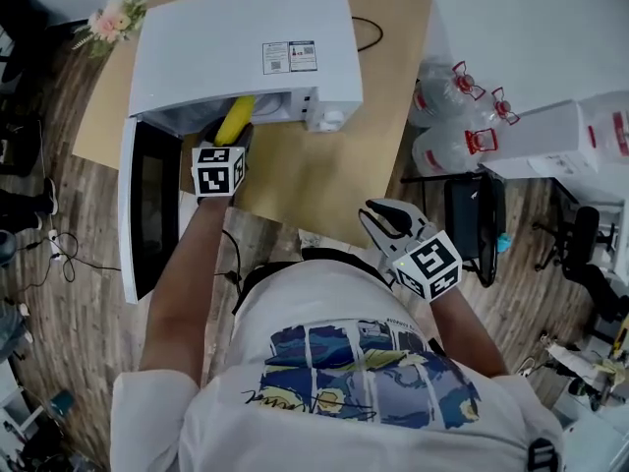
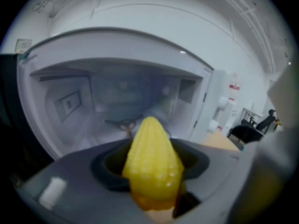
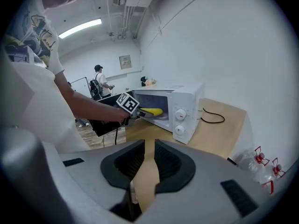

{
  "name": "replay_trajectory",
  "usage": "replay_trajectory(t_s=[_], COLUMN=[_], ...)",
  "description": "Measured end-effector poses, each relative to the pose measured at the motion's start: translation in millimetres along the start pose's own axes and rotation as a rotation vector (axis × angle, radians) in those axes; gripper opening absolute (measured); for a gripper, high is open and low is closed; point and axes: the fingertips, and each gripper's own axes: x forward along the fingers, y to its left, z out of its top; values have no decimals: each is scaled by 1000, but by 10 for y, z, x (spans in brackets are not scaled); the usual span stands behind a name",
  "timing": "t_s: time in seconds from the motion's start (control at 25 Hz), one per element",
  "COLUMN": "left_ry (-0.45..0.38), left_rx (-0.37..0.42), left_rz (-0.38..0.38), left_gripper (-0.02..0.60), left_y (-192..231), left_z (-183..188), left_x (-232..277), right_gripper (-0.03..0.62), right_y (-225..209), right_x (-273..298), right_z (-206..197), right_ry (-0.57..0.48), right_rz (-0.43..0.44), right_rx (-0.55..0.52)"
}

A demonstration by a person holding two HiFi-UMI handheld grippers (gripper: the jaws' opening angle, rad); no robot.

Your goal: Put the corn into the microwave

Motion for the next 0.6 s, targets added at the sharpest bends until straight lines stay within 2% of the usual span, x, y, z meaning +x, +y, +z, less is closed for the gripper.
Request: replay_trajectory(t_s=[0.28,0.6], left_ry=[20,24], left_rx=[57,94], left_rz=[13,21], left_gripper=[255,255], left_y=[59,105], left_z=[141,275], left_x=[516,879], right_gripper=[58,58], right_y=[-351,-531], right_x=[-142,-214], right_z=[-200,-331], right_ry=[36,50], right_rz=[-23,-36], right_rx=[41,77])
